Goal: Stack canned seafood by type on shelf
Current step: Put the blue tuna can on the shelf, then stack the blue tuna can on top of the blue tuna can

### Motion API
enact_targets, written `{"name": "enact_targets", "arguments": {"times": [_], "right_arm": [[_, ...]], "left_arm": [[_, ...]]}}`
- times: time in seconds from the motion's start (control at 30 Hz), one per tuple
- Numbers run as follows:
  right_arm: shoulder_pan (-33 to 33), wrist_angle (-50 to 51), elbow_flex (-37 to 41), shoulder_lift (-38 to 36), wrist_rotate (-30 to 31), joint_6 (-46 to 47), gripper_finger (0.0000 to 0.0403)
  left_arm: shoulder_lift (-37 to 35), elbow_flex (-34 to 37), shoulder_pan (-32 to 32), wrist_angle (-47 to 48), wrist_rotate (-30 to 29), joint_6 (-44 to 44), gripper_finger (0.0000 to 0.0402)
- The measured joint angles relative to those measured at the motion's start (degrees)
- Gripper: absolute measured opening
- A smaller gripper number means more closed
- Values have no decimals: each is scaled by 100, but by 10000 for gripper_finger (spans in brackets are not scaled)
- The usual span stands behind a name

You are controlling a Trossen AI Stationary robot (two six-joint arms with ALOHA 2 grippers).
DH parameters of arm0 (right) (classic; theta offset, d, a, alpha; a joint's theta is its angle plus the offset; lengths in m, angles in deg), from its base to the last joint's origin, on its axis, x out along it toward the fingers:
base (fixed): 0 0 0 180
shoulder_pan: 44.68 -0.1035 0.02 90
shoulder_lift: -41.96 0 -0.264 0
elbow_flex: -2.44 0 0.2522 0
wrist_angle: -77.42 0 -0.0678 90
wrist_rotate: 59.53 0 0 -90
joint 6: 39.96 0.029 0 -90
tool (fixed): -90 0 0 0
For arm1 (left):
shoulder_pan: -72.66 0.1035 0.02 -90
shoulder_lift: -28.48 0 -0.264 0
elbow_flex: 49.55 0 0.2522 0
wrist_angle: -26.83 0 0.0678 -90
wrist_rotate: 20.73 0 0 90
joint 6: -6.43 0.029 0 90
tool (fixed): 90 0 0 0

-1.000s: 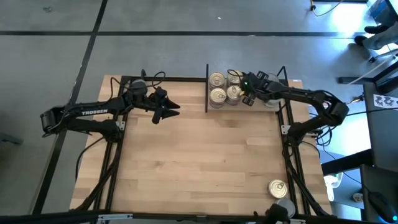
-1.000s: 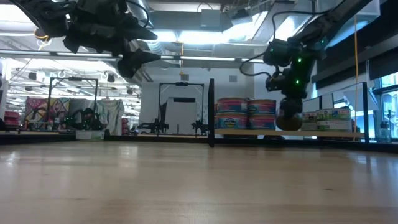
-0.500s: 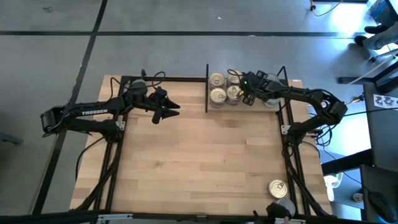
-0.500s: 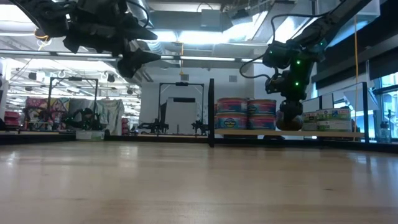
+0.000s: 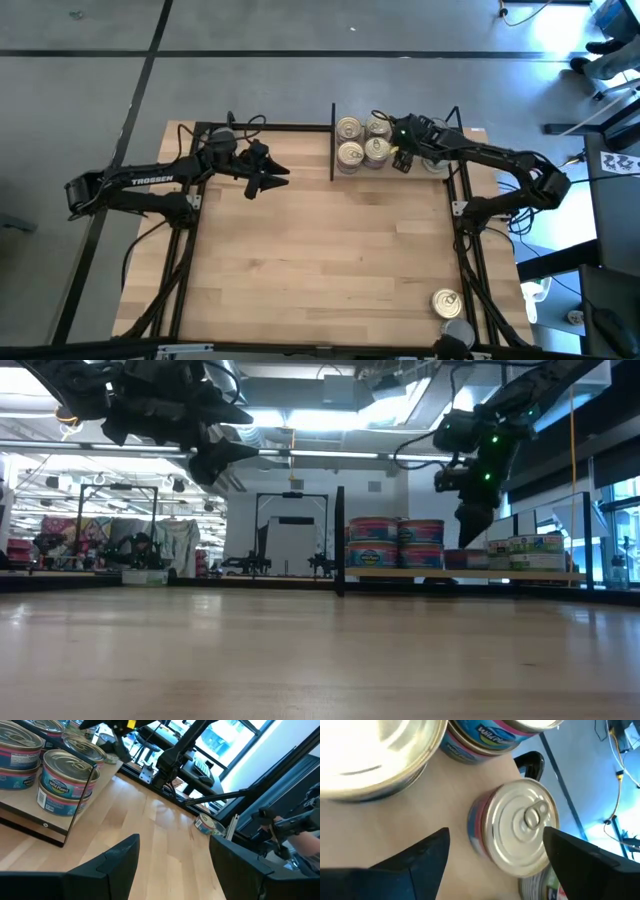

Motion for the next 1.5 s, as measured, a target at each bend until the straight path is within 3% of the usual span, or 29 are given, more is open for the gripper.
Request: {"name": "enact_targets", "arguments": {"times": [0.23,0.5,0.67,1.03,1.27,1.5], "right_arm": [[-520,737,-3,-774,-95,507,319],[-2633,1930,-511,-1452,-991,2547,319],[-4087,2086,-551,-1402,-1268,3812,319],[-6225,2280,-433,-1242,-1776,7232,319],[-7367,2440,-144,-952,-2354,9569,319],[-8413,2390,-20,-498,-3217,11649,319]], "left_arm": [[0,0,1,0,0,-16,237],[0,0,-156,-28,-111,178,237],[18,0,-950,-39,-251,626,237],[217,0,-2900,-70,-2030,1192,237],[722,0,-3602,-154,-2681,1146,237],[1192,0,-3926,-367,-2775,1138,237]]}}
